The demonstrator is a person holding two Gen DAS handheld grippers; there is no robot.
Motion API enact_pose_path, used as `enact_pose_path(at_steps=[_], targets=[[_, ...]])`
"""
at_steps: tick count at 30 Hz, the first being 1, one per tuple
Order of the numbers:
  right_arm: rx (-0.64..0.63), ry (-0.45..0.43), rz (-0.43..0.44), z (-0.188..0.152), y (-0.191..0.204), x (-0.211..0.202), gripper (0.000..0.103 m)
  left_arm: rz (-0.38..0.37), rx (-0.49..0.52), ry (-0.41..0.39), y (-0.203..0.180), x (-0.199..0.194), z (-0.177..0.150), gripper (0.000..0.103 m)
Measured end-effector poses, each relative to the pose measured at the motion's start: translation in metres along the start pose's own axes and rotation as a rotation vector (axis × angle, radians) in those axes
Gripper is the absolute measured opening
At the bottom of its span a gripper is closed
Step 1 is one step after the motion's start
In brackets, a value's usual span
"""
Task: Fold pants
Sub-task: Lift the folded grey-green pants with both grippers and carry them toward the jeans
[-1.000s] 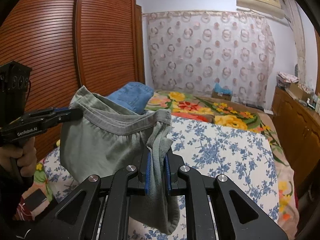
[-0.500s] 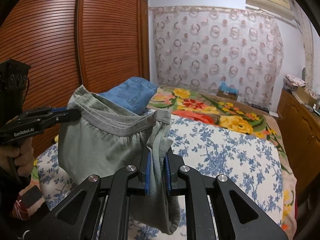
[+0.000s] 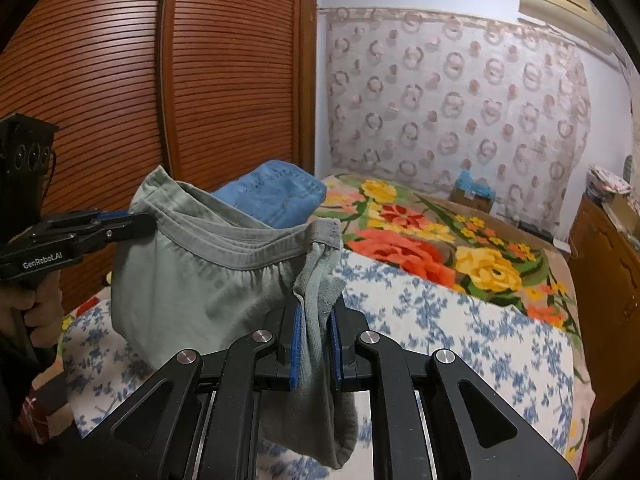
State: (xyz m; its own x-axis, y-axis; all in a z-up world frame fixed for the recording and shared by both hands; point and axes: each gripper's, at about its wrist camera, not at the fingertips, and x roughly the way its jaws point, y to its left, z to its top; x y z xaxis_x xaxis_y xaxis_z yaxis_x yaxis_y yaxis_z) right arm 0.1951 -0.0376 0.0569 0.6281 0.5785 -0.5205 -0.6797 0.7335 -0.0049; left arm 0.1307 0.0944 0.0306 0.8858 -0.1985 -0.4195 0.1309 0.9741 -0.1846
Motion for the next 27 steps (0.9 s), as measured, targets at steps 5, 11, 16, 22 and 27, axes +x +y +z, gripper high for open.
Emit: enact_pose_path(at_steps=[5,11,16,22,27], targets=[[-0.026,0.002,0.014,0.021,-0.003,0.022,0.009,0.028,-0.006,-0.013,0.015,0.008,0.013,0.011],[-0.063,-0.013,0.021,0.051,-0.005,0.046,0.009,0.057,-0.006,-0.029,0.034,0.017,0.028,0.011],[-0.105,-0.026,0.024,0.072,-0.003,0.065,0.009,0.092,-0.006,-0.039,0.049,0.026,0.034,0.011],[-0.168,-0.037,0.028,0.095,0.000,0.094,0.009,0.132,-0.027,-0.039,0.065,0.034,0.033,0.011],[-0.214,-0.029,0.038,0.112,0.004,0.119,0.009,0.149,-0.047,-0.047,0.073,0.034,0.030,0.011]])
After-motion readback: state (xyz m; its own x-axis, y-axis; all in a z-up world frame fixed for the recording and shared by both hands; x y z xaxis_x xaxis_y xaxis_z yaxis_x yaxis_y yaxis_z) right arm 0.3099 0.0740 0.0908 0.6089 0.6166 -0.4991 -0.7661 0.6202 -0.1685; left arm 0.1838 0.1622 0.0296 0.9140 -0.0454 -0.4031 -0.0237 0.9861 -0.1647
